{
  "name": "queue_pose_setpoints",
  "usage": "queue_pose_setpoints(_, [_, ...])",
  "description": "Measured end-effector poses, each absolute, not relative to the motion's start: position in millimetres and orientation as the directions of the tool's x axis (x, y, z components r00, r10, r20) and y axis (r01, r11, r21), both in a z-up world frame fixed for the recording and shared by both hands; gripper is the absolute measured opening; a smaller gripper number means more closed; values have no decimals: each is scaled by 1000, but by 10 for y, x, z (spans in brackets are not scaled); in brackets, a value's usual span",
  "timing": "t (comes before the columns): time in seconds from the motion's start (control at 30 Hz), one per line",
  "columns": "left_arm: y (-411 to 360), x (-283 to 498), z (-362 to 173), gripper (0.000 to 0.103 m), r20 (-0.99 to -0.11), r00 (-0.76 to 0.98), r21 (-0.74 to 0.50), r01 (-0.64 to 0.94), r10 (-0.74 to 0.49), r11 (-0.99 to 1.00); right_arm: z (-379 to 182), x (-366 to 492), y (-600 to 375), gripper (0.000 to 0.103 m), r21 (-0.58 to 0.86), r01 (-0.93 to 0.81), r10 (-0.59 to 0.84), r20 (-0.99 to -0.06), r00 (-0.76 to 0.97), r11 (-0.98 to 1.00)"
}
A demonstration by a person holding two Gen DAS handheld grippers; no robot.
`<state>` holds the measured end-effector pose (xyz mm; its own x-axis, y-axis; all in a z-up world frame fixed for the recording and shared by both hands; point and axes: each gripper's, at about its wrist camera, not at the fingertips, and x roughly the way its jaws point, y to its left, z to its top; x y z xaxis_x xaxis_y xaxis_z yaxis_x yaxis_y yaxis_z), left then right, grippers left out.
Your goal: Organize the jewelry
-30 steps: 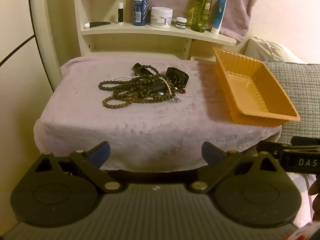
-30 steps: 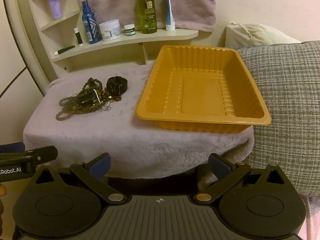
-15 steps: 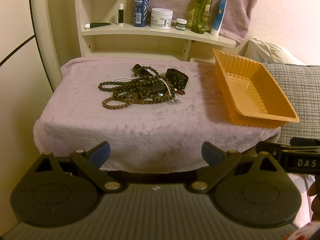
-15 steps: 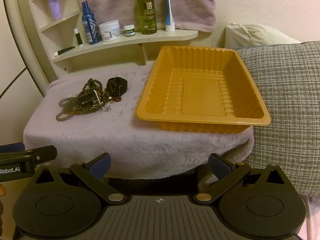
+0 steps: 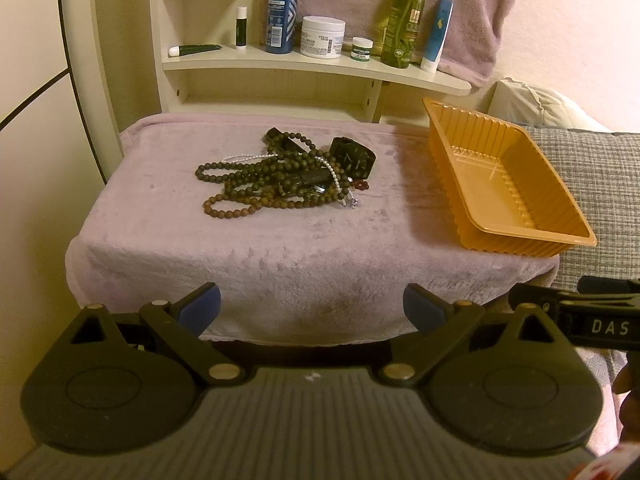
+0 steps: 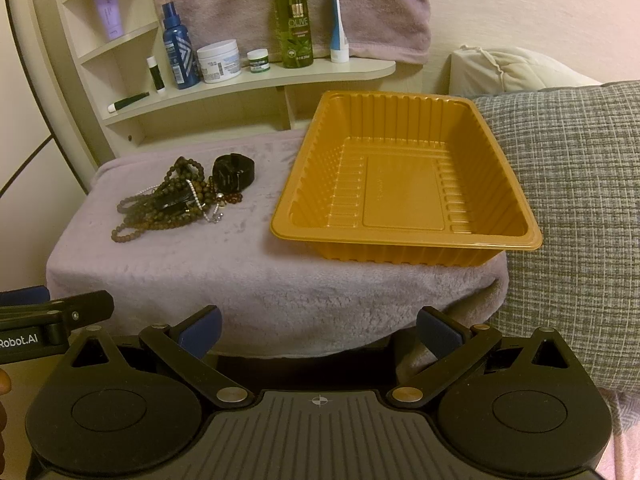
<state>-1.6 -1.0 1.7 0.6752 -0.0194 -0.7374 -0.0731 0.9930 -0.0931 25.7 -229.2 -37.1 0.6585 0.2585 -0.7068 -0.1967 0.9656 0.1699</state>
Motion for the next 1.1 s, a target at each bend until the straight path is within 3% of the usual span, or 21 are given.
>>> queue_pose_setpoints(1.1, [-18, -6, 40, 97, -736, 676, -98, -72, -24, 993, -375, 268, -2300, 103, 172, -196, 260, -705, 660, 965])
